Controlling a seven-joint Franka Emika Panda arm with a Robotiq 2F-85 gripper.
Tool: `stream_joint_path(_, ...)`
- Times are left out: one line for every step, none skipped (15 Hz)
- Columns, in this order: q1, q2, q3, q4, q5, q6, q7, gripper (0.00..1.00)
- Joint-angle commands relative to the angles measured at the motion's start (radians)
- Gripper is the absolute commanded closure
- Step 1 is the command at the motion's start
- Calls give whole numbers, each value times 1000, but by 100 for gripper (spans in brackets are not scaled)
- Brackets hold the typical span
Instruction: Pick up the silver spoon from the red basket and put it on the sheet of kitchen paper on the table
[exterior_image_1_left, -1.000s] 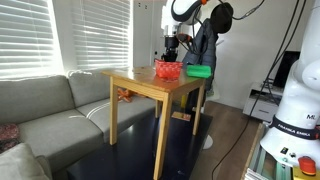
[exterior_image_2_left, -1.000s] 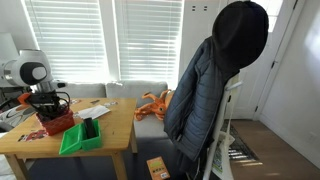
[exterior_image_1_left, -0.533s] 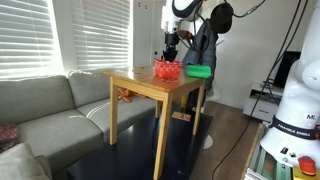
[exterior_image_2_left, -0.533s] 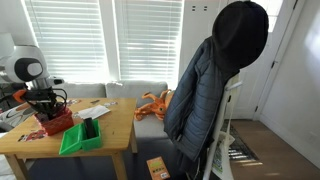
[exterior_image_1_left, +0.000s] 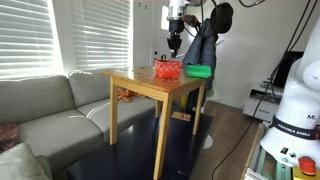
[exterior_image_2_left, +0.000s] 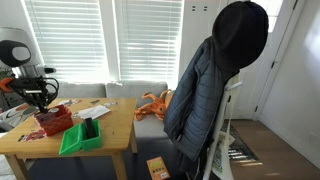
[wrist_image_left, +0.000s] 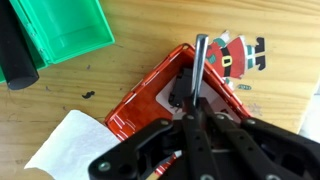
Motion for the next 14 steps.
stream_joint_path(-1, -38, 0, 47, -3, -80, 30, 98)
stream_joint_path(-4, -45, -1, 59, -6, -89, 46, 98)
stream_joint_path(-8, -51, -3, 71, -9, -88, 60, 98)
stream_joint_path(-13, -55, -7, 84, -13, -78, 77, 98)
stream_joint_path(-19, -57, -10, 95, -19, -63, 93, 98)
stream_joint_path(-26, -56, -15, 106, -27, -45, 109, 98)
stream_joint_path(-33, -53, -18, 117, -38, -35, 122, 98)
stream_joint_path(-41, -47, -24, 128, -47, -23, 133, 98)
stream_joint_path(-51, -41, -30, 137, -60, -11, 148, 98)
stream_joint_path(-60, -37, -36, 141, -70, 2, 162, 98)
stream_joint_path(-69, -32, -42, 145, -85, 16, 180, 98)
stream_joint_path(-79, -24, -49, 147, -95, 31, 195, 98)
stream_joint_path(-89, -16, -57, 145, -101, 46, 212, 98)
stream_joint_path(-97, -5, -64, 144, -108, 66, 228, 98)
